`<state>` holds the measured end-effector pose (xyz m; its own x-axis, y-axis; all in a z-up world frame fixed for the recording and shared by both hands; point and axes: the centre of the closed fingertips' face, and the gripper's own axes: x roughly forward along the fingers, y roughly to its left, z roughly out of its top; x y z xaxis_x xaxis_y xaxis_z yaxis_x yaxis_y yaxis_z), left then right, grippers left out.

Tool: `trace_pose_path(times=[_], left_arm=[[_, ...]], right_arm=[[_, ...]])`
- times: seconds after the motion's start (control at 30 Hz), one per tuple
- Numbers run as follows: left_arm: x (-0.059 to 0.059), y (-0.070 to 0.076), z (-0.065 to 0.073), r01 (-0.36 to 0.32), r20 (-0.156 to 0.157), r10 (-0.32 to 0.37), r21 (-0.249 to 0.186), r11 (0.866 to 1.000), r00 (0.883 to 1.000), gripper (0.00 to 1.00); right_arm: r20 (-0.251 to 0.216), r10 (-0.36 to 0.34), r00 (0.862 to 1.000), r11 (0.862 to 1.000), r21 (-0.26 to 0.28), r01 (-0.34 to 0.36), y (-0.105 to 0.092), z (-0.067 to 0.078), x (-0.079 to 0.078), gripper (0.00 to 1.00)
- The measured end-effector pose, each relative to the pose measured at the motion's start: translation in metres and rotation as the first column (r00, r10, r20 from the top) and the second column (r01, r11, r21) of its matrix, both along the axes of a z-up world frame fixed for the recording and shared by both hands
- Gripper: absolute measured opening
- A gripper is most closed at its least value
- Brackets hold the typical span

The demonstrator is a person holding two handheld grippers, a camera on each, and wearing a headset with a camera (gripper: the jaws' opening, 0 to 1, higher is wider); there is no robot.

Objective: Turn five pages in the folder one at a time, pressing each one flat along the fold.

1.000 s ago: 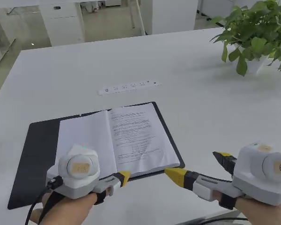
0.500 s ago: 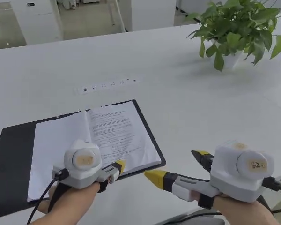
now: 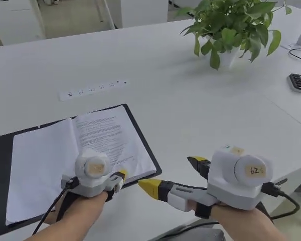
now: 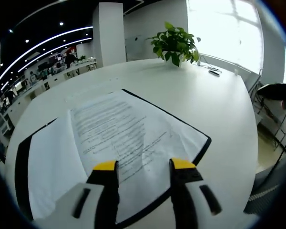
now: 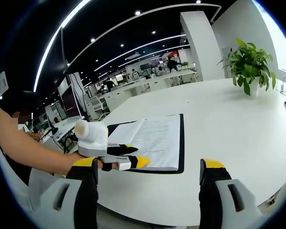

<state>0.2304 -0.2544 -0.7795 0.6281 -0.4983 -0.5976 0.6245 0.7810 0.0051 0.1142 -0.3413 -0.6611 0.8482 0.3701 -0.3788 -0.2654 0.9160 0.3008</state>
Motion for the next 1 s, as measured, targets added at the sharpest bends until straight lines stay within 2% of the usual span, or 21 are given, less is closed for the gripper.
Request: trace_pose_path(times=[0.13,0.27,0.3,0.4,0.57,0.83,0.87,0.97,1.0], left_arm=[[-0.001,-0.002,-0.002,0.009,0.029,-0.009,0.018,1.000,1.000,0.35],[-0.003,-0.003,-0.003,0.037,0.058,-0.039,0.027,0.999,0.998,0.20],[-0.005,-0.004,-0.003,0.047,0.076,-0.049,0.030,0.998,0.996,0.19],[-0.005,-0.003,-0.003,0.048,0.094,-0.049,0.019,0.999,0.994,0.17],[0.001,0.001,-0.002,0.034,0.099,-0.036,0.017,0.999,0.994,0.11],[0.000,0.001,-0.002,0.013,0.108,-0.013,0.002,1.000,0.994,0.08],[0.002,0.003,-0.002,-0.002,0.106,0.002,0.002,1.000,0.994,0.04],[0.002,0.004,-0.002,-0.009,0.095,0.010,-0.003,1.000,0.995,0.02],[-0.001,0.000,-0.003,-0.029,0.047,0.032,-0.061,0.998,0.998,0.00]], right_arm=[[-0.008,-0.005,1.000,1.000,0.002,0.005,-0.002,-0.003,0.001,0.87],[-0.016,-0.011,1.000,1.000,0.003,0.011,-0.004,-0.007,0.001,0.87],[-0.020,-0.013,1.000,1.000,0.006,0.013,-0.005,-0.008,0.001,0.87],[-0.028,-0.017,0.999,1.000,0.009,0.018,-0.006,-0.010,0.001,0.86],[-0.032,-0.023,0.999,1.000,0.020,0.023,-0.006,-0.012,0.003,0.85],[-0.044,-0.018,0.999,0.999,0.026,0.019,-0.006,-0.015,0.005,0.84],[-0.044,-0.016,0.999,0.999,0.030,0.017,-0.006,-0.016,0.006,0.84],[-0.052,-0.011,0.999,0.999,0.035,0.013,-0.005,-0.018,0.008,0.83],[-0.052,-0.007,0.999,0.999,0.037,0.009,-0.005,-0.018,0.010,0.83]])
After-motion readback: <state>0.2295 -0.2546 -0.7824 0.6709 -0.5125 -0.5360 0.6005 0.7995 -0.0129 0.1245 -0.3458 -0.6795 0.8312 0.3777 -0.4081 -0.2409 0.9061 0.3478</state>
